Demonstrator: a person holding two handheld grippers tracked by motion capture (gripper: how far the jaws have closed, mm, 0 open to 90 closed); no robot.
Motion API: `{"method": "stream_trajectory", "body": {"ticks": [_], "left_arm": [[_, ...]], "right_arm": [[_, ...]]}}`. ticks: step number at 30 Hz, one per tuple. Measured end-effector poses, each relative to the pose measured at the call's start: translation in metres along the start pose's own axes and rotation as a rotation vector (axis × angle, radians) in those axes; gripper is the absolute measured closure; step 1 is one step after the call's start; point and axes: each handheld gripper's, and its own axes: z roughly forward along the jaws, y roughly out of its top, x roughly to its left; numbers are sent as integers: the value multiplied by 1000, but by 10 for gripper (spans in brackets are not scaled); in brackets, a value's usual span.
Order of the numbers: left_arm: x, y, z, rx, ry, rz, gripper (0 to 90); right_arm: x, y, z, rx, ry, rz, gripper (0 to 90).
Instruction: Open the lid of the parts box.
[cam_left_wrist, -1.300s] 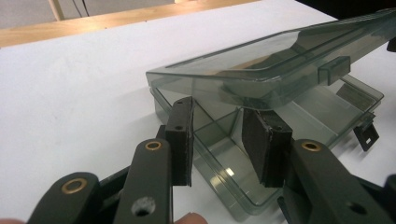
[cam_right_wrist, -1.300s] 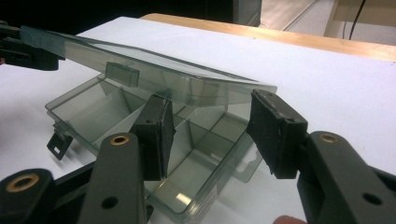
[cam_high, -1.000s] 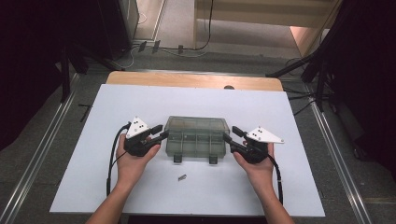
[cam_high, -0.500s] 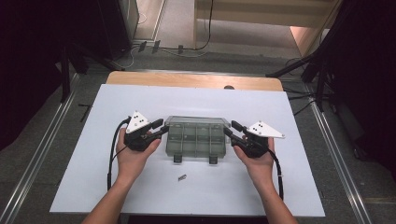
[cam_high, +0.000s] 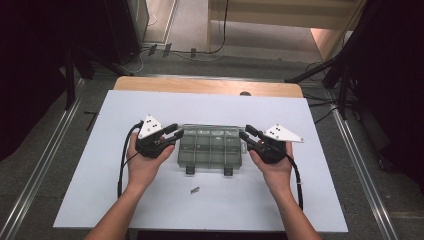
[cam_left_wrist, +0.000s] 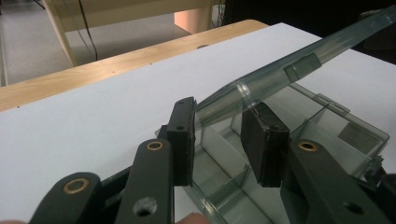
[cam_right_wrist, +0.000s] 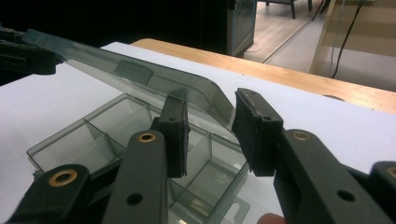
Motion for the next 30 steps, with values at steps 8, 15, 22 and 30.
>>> {"method": "stream_trajectory", "body": {"ticks": [8,15,22,30], "left_arm": [[2,6,2,-3,18,3,699],[5,5,6,0,25,8,740],[9,7,9,-6,31,2,763],[12,10,14,-1,35,-4,763]], "right_arm": [[-3,4,2,4,-1,9,702],[-6,4,5,7,-3,25,734],[-10,8,8,8,-11,39,783],[-13,13,13,13,-18,42,789]]}}
